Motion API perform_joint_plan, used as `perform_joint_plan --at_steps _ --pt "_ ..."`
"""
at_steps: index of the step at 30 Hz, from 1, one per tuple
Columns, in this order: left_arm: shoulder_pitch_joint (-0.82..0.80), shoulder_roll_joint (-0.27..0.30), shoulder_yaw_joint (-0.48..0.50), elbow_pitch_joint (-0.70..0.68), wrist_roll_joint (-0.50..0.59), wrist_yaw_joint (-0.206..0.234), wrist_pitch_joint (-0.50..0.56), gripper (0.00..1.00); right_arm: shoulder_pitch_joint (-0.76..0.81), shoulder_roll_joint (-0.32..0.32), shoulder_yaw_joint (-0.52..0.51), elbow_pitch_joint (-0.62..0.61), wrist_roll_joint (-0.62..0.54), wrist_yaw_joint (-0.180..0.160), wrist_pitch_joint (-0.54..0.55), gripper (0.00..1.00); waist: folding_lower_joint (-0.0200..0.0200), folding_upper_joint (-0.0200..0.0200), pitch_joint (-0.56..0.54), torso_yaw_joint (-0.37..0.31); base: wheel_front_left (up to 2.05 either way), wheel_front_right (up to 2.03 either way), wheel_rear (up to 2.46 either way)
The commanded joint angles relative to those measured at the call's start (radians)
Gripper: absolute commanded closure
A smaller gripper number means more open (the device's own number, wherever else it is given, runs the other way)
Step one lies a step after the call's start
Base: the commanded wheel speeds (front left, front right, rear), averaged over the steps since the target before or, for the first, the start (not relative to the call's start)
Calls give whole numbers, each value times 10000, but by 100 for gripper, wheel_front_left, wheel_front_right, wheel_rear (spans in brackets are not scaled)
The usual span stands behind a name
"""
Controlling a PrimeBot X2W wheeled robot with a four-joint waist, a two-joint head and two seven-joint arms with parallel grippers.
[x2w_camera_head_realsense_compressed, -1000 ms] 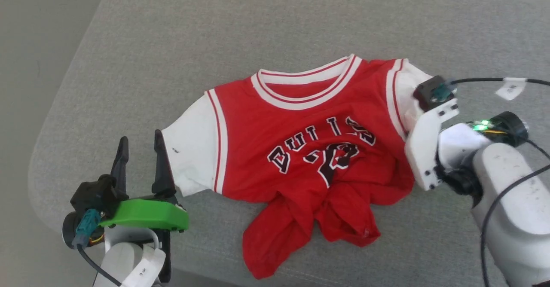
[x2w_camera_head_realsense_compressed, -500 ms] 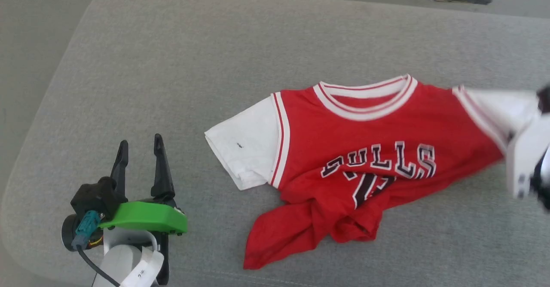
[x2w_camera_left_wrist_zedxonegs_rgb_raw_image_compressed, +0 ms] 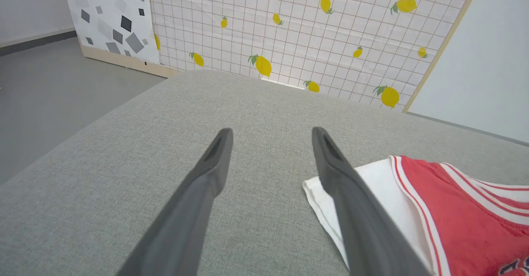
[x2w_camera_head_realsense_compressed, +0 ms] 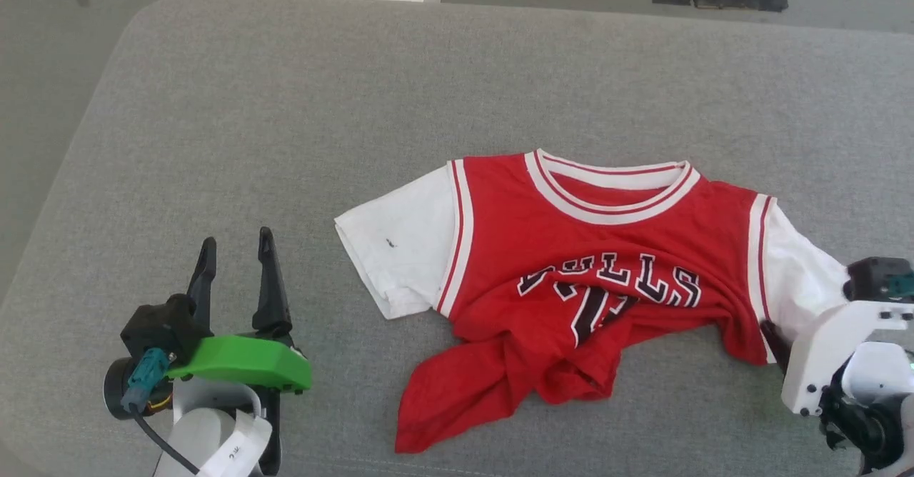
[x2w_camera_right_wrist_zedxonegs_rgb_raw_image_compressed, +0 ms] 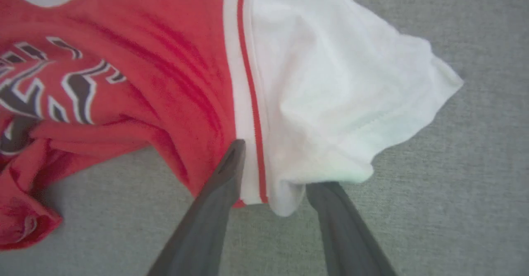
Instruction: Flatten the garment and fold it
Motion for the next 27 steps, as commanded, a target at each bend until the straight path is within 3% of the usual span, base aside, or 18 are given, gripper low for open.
perform_joint_plan --at_steps 1,10,19,22,27 --pt "52 84 -10 35 -105 12 33 0 107 121 -150 -213 172 -13 -315 0 0 0 -105 -14 0 0 0" --pt "340 148 -18 27 -224 90 236 0 618 883 -1544 -2282 1111 -13 -3136 0 0 0 -568 -160 0 0 0" --pt "-154 163 -202 285 -390 167 1129 0 923 1075 -2224 -2571 986 -13 -3887 0 0 0 -621 -365 0 0 0" --pt "-1136 221 -481 641 -391 137 2146 0 886 1089 -2257 -2639 977 -13 -3880 0 0 0 -380 -399 0 0 0" --pt "-3200 518 -1016 1817 -405 73 5168 0 602 1097 -2155 -2765 984 -13 -3852 0 0 0 245 -611 0 0 0"
